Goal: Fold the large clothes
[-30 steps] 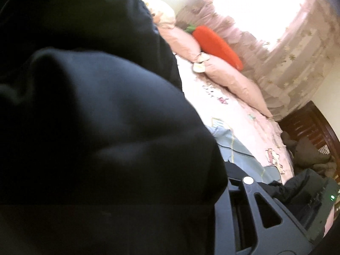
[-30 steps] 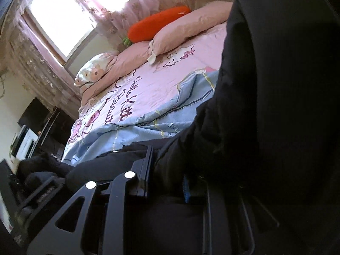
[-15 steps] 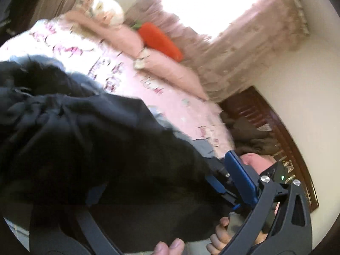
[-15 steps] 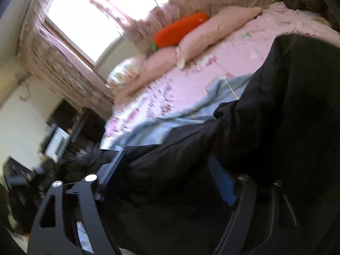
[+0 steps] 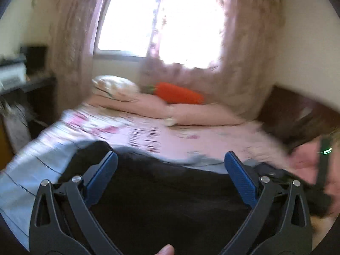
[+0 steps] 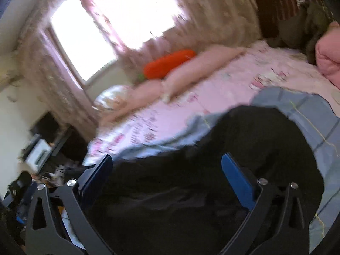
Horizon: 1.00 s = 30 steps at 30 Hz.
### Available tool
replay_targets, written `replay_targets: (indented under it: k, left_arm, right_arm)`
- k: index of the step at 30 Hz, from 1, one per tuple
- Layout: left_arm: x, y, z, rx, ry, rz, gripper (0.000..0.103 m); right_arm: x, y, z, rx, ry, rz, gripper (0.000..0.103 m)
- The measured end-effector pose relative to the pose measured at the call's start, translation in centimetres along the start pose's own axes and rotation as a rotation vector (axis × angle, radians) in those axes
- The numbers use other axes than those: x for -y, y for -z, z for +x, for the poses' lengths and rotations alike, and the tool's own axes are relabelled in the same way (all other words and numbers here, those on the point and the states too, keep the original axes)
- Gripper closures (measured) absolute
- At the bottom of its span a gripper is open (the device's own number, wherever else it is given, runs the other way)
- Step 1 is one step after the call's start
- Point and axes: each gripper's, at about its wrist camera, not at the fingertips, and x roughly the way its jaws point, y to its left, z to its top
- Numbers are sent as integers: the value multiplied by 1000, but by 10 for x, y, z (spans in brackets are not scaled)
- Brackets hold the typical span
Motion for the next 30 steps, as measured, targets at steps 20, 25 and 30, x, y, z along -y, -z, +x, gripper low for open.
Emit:
replay_targets:
  k: [20, 25, 30]
  left_arm:
    - [-172, 45, 299, -426, -111, -290, 2]
    - [-267, 91, 276, -401, -79, -719, 2]
    - [-226, 42, 232, -308, -123, -450, 2]
  right_arm:
    - [87, -59, 216, -134, 163, -163, 1]
    - [172, -58, 176, -2, 286, 233, 1]
    - [172, -51, 135, 47, 378, 274, 1]
